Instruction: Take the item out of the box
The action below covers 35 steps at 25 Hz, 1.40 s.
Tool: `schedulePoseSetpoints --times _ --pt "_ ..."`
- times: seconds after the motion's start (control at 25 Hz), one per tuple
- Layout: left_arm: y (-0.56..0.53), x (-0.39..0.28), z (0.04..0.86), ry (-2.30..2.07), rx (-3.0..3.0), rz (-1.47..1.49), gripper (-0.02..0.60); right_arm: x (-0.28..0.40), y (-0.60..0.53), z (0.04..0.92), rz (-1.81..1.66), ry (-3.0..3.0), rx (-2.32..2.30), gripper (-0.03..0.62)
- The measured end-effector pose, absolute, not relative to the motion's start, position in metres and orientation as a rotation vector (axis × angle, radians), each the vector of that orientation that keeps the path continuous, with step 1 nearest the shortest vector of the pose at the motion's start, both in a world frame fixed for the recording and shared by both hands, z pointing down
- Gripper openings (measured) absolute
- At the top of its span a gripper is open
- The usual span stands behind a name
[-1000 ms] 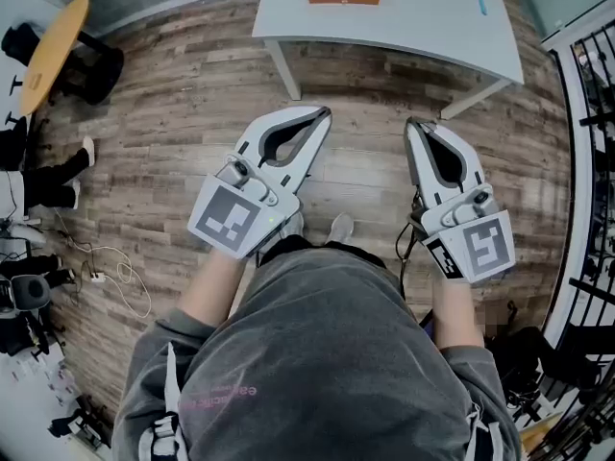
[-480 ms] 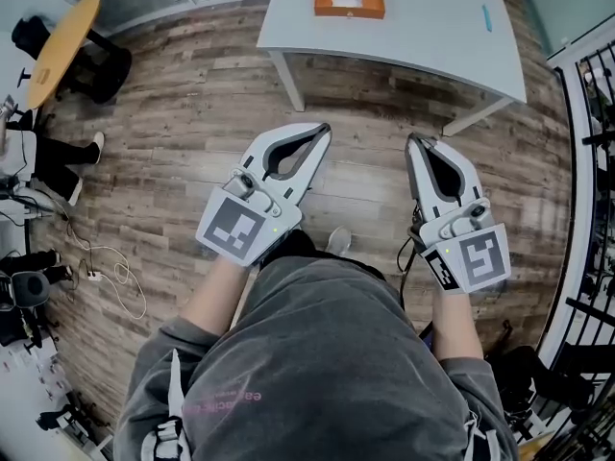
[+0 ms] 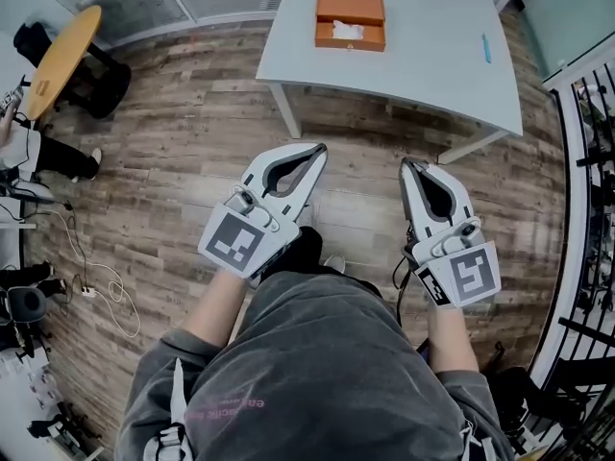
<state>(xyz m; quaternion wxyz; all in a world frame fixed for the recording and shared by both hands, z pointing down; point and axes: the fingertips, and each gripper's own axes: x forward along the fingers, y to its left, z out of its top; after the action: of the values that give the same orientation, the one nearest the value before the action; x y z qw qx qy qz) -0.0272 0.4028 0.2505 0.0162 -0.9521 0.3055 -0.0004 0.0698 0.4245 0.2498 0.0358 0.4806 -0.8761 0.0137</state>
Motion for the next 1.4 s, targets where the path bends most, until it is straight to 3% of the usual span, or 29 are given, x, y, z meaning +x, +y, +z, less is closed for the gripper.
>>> schedulePoseSetpoints --times 0.76,1.4 --pt "0.147 -0.067 0.280 0.819 -3.059 0.001 0.002 0.021 0.176 0.271 0.106 -2.608 1.545 -0.002" --pt "0.039 -0.067 0.300 0.813 -3.098 -0.061 0.002 0.024 0.061 0.286 0.141 -2.560 1.512 -0.002"
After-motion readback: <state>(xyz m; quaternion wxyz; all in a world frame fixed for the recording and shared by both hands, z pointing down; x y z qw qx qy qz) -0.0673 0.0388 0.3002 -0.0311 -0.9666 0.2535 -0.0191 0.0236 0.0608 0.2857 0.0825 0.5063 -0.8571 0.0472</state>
